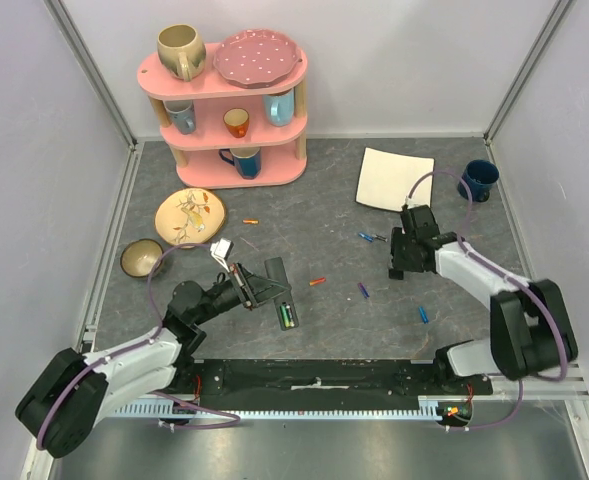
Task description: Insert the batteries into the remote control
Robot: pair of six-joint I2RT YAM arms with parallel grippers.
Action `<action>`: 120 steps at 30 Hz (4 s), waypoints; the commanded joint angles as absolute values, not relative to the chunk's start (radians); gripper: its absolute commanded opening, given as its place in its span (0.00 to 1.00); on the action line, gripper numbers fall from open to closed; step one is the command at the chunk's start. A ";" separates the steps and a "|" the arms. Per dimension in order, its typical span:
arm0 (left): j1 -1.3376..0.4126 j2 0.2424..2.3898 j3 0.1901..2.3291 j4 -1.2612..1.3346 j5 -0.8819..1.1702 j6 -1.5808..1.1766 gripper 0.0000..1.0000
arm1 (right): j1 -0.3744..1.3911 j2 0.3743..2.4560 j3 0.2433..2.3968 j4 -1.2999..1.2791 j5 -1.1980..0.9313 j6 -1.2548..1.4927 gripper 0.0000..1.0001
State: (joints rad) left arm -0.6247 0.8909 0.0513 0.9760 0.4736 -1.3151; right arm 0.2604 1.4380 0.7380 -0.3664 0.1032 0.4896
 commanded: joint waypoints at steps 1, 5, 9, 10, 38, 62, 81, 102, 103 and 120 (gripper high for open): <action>-0.621 0.942 0.090 1.058 0.469 -1.284 0.02 | 0.298 1.238 0.811 -0.497 0.037 0.491 0.00; -0.621 1.020 0.103 1.159 0.425 -1.313 0.02 | 0.336 1.143 0.897 -0.589 0.003 0.479 0.00; -0.621 1.118 0.136 1.252 0.394 -1.327 0.02 | 0.397 1.083 1.000 -0.699 -0.035 0.454 0.00; -0.623 1.144 0.146 1.270 0.388 -1.327 0.02 | 0.440 1.072 1.015 -0.710 -0.034 0.446 0.00; -0.726 1.470 0.218 1.494 0.127 -1.325 0.02 | 1.048 1.302 1.285 -0.790 0.216 0.523 0.00; -0.730 1.396 0.199 1.394 0.133 -1.385 0.02 | 1.101 1.425 1.302 -0.735 0.225 0.538 0.00; -0.730 1.358 0.201 1.353 0.129 -1.384 0.02 | 1.118 1.434 1.272 -0.716 0.221 0.572 0.00; -0.738 1.304 0.190 1.305 0.043 -1.338 0.02 | 1.129 1.433 1.235 -0.690 0.198 0.644 0.00; -0.739 1.302 0.190 1.302 0.041 -1.336 0.02 | 1.129 1.431 1.233 -0.689 0.199 0.644 0.00; -0.744 1.279 0.202 1.264 0.026 -1.341 0.02 | 1.140 1.450 1.218 -0.695 0.192 0.644 0.00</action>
